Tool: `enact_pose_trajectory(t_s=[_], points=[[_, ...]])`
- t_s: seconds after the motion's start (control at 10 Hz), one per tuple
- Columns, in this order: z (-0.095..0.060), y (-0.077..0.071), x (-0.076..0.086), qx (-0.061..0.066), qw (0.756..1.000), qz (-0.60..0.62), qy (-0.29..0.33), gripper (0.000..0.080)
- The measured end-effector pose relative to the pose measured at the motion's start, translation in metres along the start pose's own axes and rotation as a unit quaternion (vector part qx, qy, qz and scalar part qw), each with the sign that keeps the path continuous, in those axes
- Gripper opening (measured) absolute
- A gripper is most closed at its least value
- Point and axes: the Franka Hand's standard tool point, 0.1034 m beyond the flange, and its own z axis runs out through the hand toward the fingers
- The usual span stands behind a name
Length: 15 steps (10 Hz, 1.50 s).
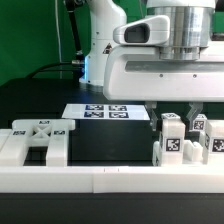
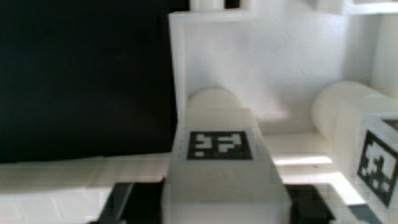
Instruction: Assemble chair
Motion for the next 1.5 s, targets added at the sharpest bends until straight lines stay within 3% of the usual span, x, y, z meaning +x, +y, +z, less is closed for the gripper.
enact_pose_trajectory(t_s=[0.3, 0.7, 1.1, 1.3, 1.4, 1.5], points=[[0.0000, -0.0011, -0.0002, 0.001, 0.992, 0.127, 0.000, 0.0291], [0.0000, -0.0036, -0.0007, 0.002, 0.962, 0.274, 0.000, 0.0291], [0.0002, -0.0046, -0.0006, 0.011, 0.892, 0.451, -0.005, 0.0291], [0.0001, -0.0052, -0.0005, 0.012, 0.886, 0.464, -0.005, 0.0291], [0.0002, -0.0052, -0.0006, 0.012, 0.890, 0.457, -0.005, 0.0372], [0.0003, -0.0052, -0.0008, 0.012, 0.897, 0.443, -0.005, 0.0372]])
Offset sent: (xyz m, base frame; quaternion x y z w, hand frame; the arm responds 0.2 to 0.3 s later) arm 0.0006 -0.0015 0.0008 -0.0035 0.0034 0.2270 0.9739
